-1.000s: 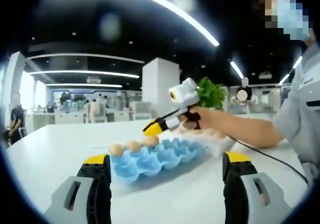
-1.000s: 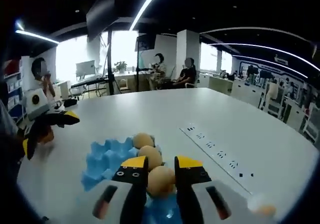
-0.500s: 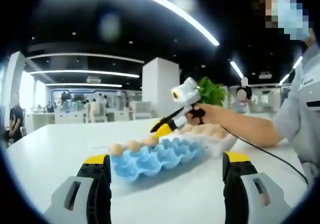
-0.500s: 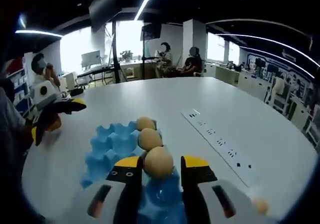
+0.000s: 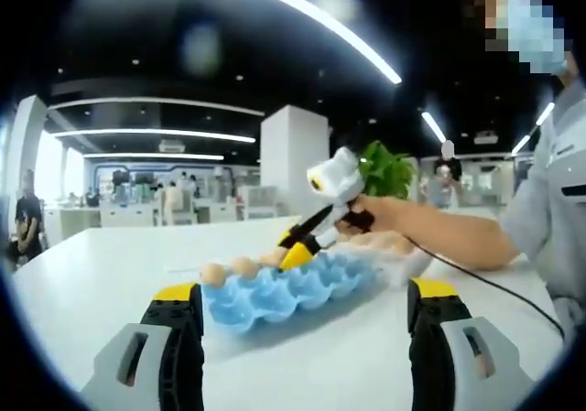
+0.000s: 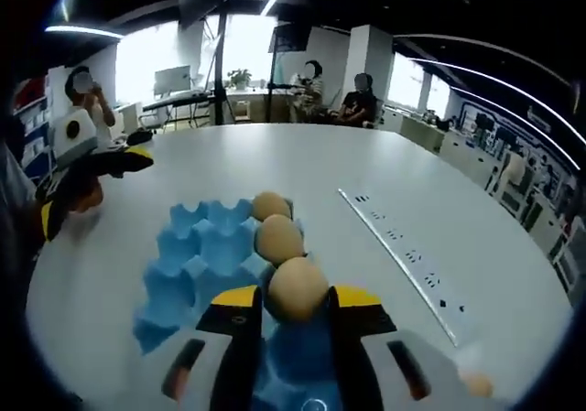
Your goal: Pick up the eggs on the table and place them into the egg tray on the table
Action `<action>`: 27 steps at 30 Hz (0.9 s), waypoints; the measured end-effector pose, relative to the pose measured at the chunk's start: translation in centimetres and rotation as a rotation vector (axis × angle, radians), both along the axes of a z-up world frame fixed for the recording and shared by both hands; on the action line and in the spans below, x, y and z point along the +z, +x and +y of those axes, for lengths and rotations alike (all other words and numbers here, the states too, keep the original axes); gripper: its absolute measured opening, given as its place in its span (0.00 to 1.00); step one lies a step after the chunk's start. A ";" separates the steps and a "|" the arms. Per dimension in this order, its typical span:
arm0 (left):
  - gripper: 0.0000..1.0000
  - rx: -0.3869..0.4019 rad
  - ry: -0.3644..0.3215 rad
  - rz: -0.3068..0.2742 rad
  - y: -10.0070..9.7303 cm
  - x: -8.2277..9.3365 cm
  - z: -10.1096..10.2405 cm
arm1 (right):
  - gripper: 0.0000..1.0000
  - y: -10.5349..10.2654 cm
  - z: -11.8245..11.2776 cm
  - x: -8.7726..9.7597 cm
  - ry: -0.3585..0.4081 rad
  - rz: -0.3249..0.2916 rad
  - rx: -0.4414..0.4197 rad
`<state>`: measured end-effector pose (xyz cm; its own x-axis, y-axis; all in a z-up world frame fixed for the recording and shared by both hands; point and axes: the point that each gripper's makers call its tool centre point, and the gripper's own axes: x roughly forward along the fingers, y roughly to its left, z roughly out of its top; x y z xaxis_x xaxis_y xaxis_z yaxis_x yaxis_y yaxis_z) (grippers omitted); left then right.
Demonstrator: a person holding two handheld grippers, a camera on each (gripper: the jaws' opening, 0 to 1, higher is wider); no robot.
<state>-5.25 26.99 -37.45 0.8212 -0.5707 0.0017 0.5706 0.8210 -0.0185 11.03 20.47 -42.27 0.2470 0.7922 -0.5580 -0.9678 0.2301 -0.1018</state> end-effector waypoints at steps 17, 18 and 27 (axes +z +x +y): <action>0.94 0.003 0.002 -0.001 0.0 0.1 0.0 | 0.27 -0.4 -0.1 0.7 0.008 0.003 0.005; 0.94 0.003 0.002 -0.001 0.0 0.1 0.1 | 0.27 -0.4 -0.1 0.8 0.008 0.003 0.006; 0.93 0.004 0.005 0.003 0.0 -0.1 0.1 | 0.28 -0.7 -0.2 0.8 -0.043 -0.034 0.021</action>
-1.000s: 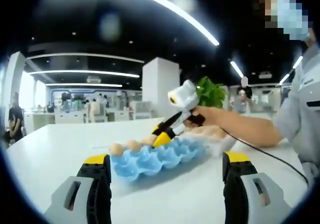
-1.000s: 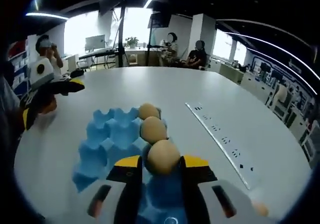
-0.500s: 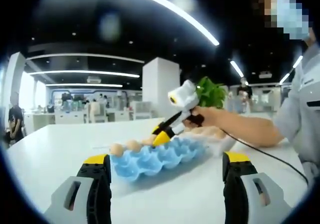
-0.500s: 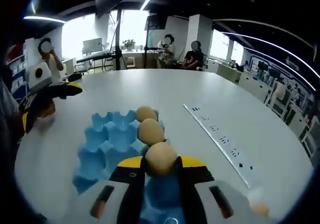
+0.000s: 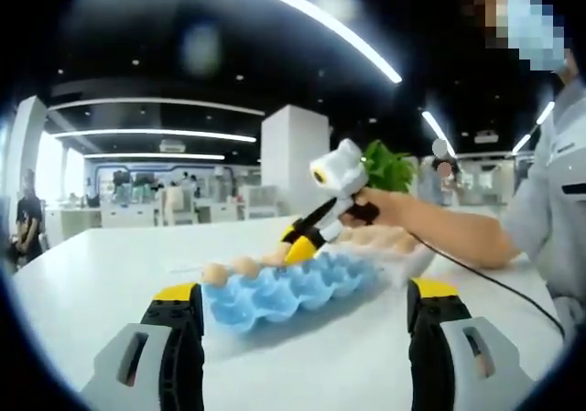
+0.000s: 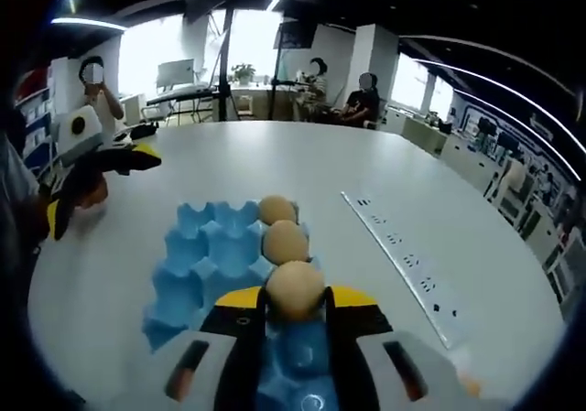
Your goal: Pick up the eggs on the table and place them into the egg tray on the table
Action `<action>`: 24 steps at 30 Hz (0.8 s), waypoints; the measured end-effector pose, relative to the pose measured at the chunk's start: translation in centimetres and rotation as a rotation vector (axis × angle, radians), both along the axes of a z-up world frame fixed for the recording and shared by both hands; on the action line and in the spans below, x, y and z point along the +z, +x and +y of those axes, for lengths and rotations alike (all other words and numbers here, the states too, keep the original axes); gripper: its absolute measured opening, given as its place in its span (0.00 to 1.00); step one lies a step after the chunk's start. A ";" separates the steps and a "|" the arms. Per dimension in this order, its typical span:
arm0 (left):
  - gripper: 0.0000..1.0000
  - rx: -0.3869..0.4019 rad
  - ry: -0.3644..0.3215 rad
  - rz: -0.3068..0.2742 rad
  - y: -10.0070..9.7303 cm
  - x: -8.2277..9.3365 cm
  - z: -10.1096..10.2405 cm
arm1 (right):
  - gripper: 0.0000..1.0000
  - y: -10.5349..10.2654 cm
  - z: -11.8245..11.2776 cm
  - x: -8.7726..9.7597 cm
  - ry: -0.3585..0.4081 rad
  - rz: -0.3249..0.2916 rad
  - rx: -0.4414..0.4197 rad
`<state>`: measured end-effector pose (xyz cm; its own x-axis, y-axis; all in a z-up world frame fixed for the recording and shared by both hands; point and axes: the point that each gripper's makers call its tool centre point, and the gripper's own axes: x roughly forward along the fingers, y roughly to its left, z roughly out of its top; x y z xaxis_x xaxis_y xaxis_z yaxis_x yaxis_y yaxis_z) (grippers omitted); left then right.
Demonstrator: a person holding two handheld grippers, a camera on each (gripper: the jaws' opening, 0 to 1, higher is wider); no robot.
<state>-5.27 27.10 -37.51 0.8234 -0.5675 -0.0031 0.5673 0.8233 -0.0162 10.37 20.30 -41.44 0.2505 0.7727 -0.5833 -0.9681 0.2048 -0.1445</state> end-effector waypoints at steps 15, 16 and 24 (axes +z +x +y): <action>0.93 0.001 -0.001 0.004 0.1 -0.1 0.0 | 0.28 0.1 -0.4 0.3 -0.028 -0.032 0.000; 0.93 0.001 -0.001 0.004 0.1 0.0 0.0 | 0.28 0.1 -0.3 0.4 -0.033 -0.038 0.002; 0.93 0.002 0.001 0.002 0.0 0.0 0.0 | 0.25 -0.1 0.0 -0.1 -0.046 -0.045 0.018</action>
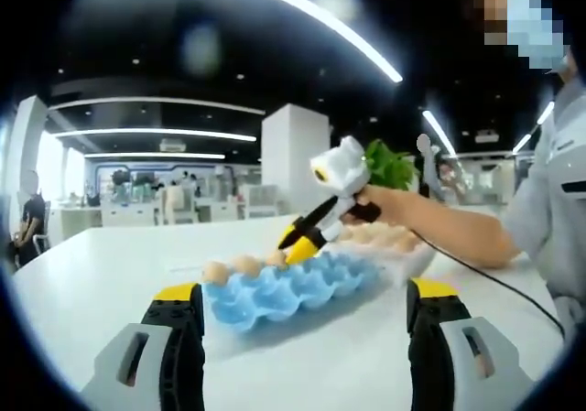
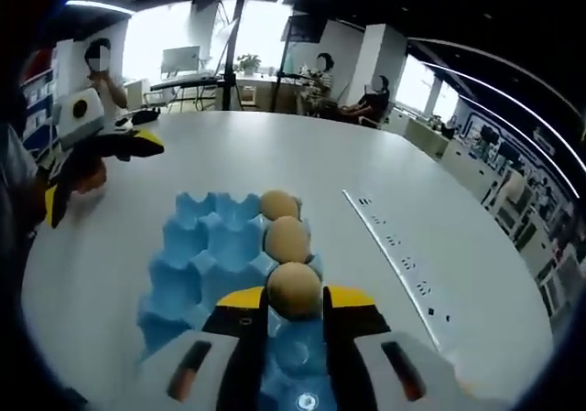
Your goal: Pick up the eggs on the table and place them into the egg tray on the table
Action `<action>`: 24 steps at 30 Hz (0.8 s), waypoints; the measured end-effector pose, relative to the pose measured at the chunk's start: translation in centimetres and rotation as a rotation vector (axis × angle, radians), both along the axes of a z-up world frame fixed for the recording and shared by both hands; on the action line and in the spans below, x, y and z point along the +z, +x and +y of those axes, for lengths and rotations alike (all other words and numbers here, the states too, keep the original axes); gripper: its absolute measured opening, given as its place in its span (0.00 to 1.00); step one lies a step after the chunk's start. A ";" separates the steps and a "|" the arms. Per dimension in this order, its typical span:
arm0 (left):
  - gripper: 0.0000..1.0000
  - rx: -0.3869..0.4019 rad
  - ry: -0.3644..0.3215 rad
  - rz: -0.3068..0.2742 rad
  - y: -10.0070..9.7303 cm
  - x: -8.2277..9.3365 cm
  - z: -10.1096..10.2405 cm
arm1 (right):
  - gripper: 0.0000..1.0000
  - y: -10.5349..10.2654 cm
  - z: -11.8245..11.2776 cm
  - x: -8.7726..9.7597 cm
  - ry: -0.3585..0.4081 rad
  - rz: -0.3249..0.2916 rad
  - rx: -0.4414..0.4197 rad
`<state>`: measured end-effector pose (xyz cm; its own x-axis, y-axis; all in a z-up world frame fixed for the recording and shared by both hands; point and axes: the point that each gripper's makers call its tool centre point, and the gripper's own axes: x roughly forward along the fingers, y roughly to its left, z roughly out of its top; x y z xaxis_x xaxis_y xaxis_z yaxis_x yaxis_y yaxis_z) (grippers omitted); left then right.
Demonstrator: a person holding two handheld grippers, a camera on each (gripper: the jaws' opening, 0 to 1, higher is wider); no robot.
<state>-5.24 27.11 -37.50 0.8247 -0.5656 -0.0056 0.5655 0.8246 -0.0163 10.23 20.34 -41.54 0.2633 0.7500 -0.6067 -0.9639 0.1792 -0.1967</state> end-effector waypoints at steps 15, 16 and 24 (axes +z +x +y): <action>0.93 -0.001 0.002 -0.002 0.0 0.0 0.0 | 0.26 0.0 -0.1 1.3 0.041 -0.004 -0.004; 0.93 -0.001 0.002 -0.001 0.0 0.0 0.0 | 0.26 -0.1 -0.1 1.4 0.040 -0.005 -0.003; 0.94 0.004 0.007 -0.007 0.0 0.0 0.1 | 0.29 -0.4 -0.4 2.2 0.038 -0.027 0.009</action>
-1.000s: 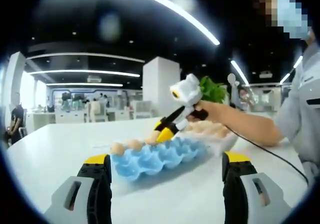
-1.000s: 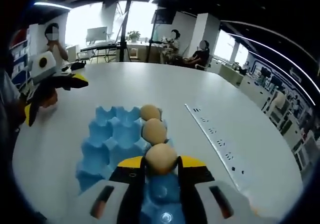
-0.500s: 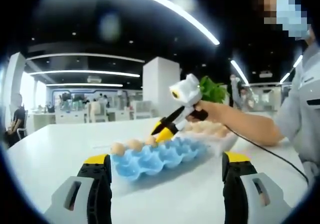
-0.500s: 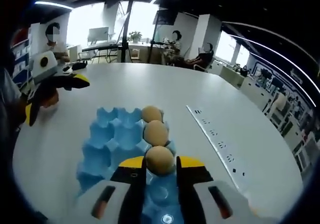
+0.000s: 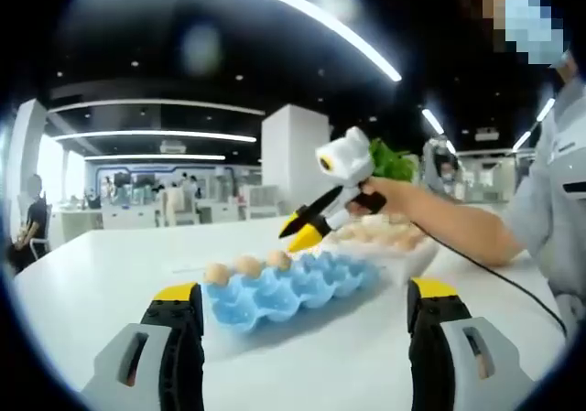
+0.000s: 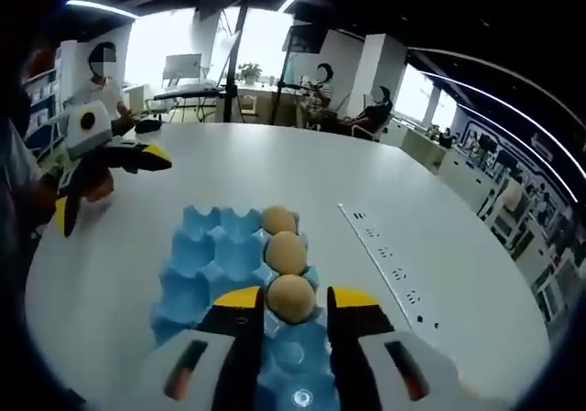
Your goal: Pick up the eggs on the table and place them into the egg tray on the table
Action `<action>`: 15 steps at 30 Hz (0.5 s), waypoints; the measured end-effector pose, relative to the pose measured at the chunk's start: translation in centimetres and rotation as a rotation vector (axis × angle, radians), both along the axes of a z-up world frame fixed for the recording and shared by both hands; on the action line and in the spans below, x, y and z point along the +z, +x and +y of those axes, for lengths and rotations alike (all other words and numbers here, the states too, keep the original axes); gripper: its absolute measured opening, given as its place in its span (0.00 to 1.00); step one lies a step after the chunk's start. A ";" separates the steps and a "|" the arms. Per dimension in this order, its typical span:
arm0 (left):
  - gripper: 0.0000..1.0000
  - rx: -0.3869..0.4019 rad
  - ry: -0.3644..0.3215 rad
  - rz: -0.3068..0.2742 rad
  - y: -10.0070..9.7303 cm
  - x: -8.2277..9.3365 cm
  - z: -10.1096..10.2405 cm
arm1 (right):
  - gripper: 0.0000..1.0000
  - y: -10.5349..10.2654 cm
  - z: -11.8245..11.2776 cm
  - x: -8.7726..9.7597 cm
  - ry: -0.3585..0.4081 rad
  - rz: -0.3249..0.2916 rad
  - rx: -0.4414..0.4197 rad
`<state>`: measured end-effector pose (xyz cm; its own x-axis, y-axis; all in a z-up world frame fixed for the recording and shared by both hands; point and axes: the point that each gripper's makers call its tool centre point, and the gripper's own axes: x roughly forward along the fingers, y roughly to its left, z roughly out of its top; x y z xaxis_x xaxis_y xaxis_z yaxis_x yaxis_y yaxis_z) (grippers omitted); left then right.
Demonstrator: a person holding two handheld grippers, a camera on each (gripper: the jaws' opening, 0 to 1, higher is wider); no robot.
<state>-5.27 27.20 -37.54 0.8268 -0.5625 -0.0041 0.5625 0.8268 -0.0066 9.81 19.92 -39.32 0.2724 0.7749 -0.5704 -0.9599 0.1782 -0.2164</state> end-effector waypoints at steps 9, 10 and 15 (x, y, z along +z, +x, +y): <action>0.94 -0.002 -0.007 -0.013 -0.1 0.2 -0.2 | 0.30 -0.1 -0.9 1.2 -0.011 -0.039 -0.005; 0.94 -0.004 -0.007 -0.014 -0.1 0.2 -0.2 | 0.30 -0.1 -1.0 1.4 -0.010 -0.044 -0.005; 0.94 -0.005 -0.009 -0.021 -0.2 0.3 -0.4 | 0.31 -0.4 -1.7 2.5 -0.012 -0.070 -0.006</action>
